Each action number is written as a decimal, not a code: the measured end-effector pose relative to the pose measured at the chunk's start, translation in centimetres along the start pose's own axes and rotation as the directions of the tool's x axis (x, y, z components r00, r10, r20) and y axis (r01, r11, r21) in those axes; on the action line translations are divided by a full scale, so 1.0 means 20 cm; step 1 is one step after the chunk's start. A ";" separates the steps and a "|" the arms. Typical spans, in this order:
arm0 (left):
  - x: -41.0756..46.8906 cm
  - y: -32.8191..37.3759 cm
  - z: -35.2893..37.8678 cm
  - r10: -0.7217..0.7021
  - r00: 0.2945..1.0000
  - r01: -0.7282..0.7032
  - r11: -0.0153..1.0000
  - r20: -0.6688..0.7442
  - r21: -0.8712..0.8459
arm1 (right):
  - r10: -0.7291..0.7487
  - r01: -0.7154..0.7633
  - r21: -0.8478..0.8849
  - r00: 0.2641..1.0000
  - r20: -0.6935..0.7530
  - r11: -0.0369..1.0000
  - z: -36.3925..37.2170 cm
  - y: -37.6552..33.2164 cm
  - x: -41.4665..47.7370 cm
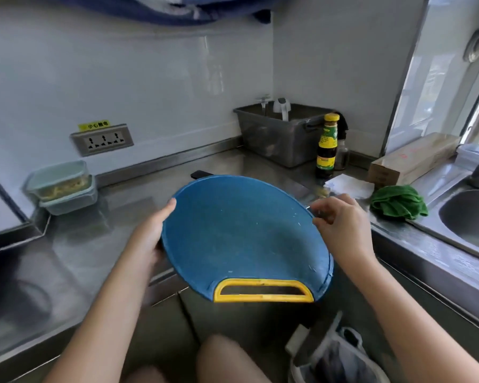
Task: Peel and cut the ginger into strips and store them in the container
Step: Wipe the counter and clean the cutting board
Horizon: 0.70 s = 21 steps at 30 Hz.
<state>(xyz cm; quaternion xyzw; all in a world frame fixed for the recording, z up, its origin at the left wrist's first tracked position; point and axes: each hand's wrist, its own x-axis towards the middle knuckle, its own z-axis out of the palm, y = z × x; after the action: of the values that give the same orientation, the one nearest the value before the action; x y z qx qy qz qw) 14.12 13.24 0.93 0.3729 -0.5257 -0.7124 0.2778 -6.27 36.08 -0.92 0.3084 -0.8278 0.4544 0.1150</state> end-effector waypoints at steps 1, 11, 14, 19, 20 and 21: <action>-0.02 0.00 -0.05 -0.002 1.000 0.000 0.998 -0.026 -0.069 | -0.034 0.034 0.001 0.999 0.036 0.999 0.02 -0.01 0.02; -0.04 -0.08 -0.26 -0.058 0.953 -0.046 0.942 -0.297 -0.333 | -0.106 0.134 -0.203 0.984 0.143 0.970 0.23 -0.08 0.28; -0.03 -0.10 -0.28 -0.089 0.942 -0.037 0.931 -0.324 -0.362 | 0.094 -0.063 -0.436 0.994 0.050 0.898 0.13 0.09 0.44; -0.01 -0.12 -0.25 -0.080 0.965 -0.021 0.926 -0.251 -0.376 | 0.574 -0.428 -0.614 0.817 0.051 0.663 0.01 0.29 0.53; 0.00 -0.13 -0.25 -0.075 0.967 -0.023 0.925 -0.243 -0.379 | 0.605 -0.455 -0.622 0.796 0.038 0.637 0.00 0.32 0.52; 0.01 -0.13 -0.24 -0.078 0.969 -0.018 0.923 -0.234 -0.383 | 0.612 -0.459 -0.635 0.790 0.027 0.621 0.00 0.36 0.52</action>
<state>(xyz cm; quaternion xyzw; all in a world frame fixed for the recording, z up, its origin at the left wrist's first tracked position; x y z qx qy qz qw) 18.06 11.27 -2.36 0.4045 -0.3325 -0.7538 0.3969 -18.80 34.73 -0.99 0.0456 -0.9882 0.1416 -0.0371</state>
